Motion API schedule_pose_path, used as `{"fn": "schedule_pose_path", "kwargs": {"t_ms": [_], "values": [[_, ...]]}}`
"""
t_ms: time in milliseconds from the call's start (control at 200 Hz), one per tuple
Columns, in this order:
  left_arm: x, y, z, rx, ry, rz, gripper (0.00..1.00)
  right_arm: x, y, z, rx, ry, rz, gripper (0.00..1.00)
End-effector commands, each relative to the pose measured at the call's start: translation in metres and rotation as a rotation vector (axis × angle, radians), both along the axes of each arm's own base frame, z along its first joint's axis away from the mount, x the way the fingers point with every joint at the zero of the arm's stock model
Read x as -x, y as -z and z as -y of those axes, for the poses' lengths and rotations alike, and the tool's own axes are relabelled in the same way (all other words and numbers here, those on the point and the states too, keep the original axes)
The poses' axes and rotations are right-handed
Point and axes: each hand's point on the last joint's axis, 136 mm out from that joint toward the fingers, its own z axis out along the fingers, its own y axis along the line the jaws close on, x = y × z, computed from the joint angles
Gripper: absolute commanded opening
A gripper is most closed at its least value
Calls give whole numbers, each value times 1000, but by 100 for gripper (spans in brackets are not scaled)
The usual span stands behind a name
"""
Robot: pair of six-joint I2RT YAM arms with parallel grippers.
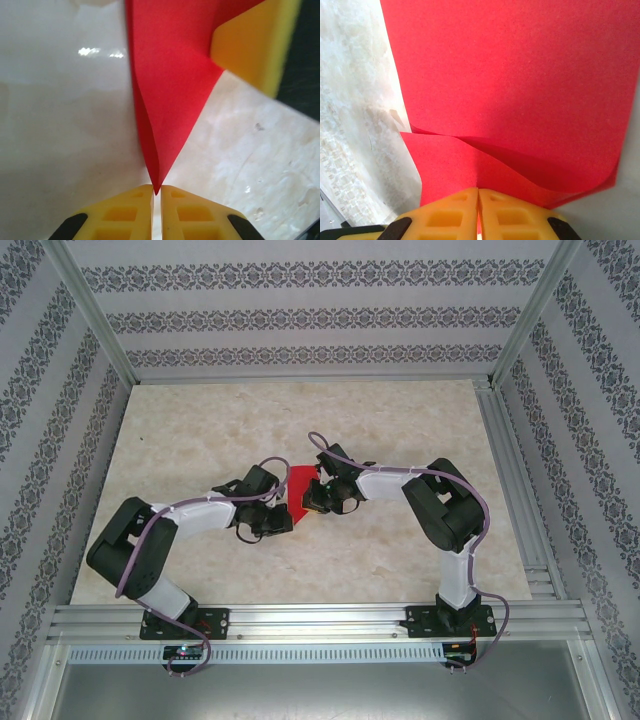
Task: Fold a paper plane with a square sheet of paper (pick it up from the middle)
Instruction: Third fold the triangle at the center of the table.
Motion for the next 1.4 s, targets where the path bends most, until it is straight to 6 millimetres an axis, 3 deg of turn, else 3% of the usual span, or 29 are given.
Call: {"fn": "schedule_pose_path", "kwargs": {"t_ms": [0,300,545,709,924,1114,1394], "values": [[-30,-35,14,58,-47,123,12,14,50,33,170,37,-92,10],[-35,-33,16,79,-87,103,11,13,48,32,162,38,-87,10],[-26,-54,-22,-72,-126,177,19,12,46,32,158,38,-82,10],[-30,-70,-6,41,-110,221,19,14,47,33,162,38,-86,10],[-37,-45,22,118,-59,146,14,15,49,33,157,42,-90,11],[-52,-34,32,115,-52,149,14,15,50,33,155,40,-92,10],[-52,-5,22,8,-56,98,14,17,51,33,158,39,-98,10]]}}
